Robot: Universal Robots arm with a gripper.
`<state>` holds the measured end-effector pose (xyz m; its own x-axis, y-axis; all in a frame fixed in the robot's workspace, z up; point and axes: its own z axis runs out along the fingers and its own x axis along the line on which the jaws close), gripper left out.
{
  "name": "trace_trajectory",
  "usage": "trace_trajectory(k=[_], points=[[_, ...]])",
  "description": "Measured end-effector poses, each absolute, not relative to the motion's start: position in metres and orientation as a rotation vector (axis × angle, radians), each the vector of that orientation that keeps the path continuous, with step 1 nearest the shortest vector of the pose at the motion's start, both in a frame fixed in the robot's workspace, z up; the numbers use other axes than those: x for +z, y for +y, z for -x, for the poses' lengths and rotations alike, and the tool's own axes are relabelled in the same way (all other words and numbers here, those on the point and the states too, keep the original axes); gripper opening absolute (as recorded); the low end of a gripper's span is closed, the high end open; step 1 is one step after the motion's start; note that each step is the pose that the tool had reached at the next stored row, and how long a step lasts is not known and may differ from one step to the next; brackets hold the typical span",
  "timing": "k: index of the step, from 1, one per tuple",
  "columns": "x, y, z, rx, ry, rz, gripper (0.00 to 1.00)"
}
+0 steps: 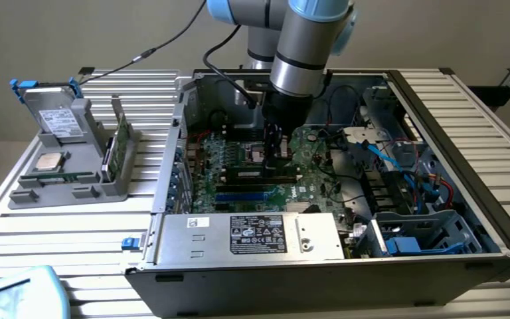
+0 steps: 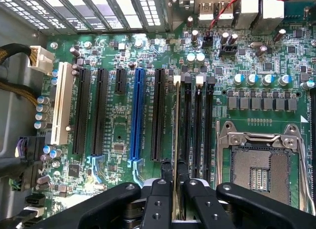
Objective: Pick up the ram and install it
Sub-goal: 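Insert the ram into the slot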
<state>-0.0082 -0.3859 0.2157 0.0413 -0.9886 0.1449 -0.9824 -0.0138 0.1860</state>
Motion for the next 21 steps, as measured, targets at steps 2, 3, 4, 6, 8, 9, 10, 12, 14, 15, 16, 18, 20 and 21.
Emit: trace_trajectory(k=[2,3,4,6,8,9,10,12,14,15,16,18,20,21], points=[[0.2157,-0.3856,0.0082,-0.038,-2.026,-2.082,0.15],[0.2157,-0.3856,0.0082,-0.038,-2.026,-2.081,0.15],[0.2157,-0.3856,0.0082,-0.038,-2.026,-2.081,0.15],[0.2153,-0.3855,0.0082,-0.038,-2.026,-2.081,0.15],[0.2146,-0.3854,0.0082,-0.038,-2.027,-2.08,0.15],[0.2142,-0.3854,0.0082,-0.038,-2.027,-2.08,0.15],[0.2138,-0.3855,0.0082,-0.038,-2.027,-2.08,0.15],[0.2135,-0.3855,0.0082,-0.037,-2.027,-2.079,0.15],[0.2134,-0.3855,0.0082,-0.037,-2.027,-2.079,0.15],[0.2133,-0.3855,0.0082,-0.037,-2.028,-2.079,0.15],[0.2133,-0.3855,0.0082,-0.037,-2.028,-2.078,0.15],[0.2132,-0.3855,0.0082,-0.038,-2.029,-2.078,0.15],[0.2131,-0.3855,0.0082,-0.038,-2.029,-2.077,0.15],[0.213,-0.3855,0.0082,-0.038,-2.029,-2.077,0.15]])
